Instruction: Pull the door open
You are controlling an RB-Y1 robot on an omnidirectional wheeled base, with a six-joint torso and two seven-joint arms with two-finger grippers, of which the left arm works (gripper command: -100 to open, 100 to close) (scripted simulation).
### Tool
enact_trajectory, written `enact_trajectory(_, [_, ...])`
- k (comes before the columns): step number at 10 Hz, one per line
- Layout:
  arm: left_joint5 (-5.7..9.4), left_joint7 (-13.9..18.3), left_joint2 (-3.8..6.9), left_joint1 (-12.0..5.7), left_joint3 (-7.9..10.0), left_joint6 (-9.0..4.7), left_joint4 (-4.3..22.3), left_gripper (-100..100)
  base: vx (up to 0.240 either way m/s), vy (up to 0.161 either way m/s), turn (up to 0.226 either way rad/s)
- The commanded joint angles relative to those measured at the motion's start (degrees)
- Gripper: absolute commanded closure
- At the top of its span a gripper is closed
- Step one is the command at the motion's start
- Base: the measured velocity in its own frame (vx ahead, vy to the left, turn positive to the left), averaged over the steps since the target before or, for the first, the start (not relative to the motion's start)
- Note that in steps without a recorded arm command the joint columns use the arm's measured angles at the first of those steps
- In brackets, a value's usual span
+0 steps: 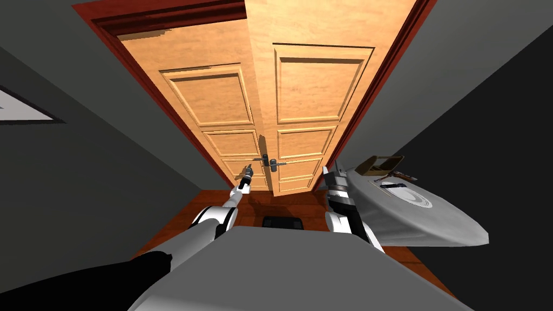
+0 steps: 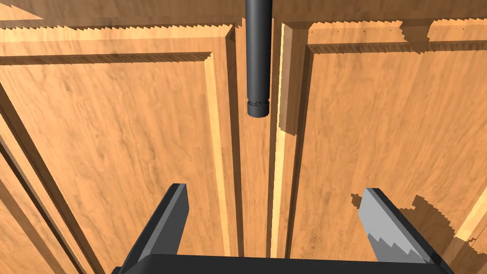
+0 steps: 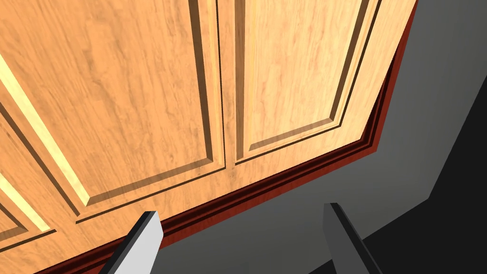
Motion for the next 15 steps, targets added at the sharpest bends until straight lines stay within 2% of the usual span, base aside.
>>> enact_trajectory(1, [0.21, 0.98, 1.94, 1.26, 0.74, -0.18, -0.19, -100, 0.077, -0.053, -0.087])
enact_trajectory(3, [0.21, 0.98, 1.94, 1.26, 0.74, -0.18, 1.56, -100, 0.046, -0.027, -0.011])
enact_trajectory(4, [0.21, 0.98, 1.94, 1.26, 0.74, -0.18, -0.19, -100, 0.000, 0.000, 0.000])
enact_trajectory(5, [0.38, 2.08, 3.76, 1.84, 1.26, -0.70, 0.59, -100, 0.050, -0.029, -0.131])
enact_trajectory(6, [0.47, 2.80, 4.83, 2.15, 1.53, -1.04, 1.06, -100, 0.121, -0.029, -0.144])
enact_trajectory(7, [0.47, 2.80, 4.83, 2.15, 1.53, -1.04, 1.06, -100, 0.098, -0.018, -0.027])
enact_trajectory(8, [0.51, 3.15, 5.33, 2.29, 1.65, -1.22, 1.28, -100, 0.061, -0.015, -0.036])
enact_trajectory(9, [0.58, 4.12, 6.39, 2.49, 1.83, -1.70, 1.81, -100, 0.114, -0.006, -0.128])
enact_trajectory(12, [0.55, 5.16, 6.84, 2.34, 1.68, -2.27, 2.17, -100, 0.144, 0.009, -0.139])
enact_trajectory(14, [0.35, 5.73, 5.93, 1.60, 1.03, -2.67, 2.03, -100, 0.190, -0.038, -0.165])
enact_trajectory(15, [0.35, 5.73, 5.93, 1.60, 1.03, -2.67, 2.03, -100, 0.127, -0.069, -0.066])
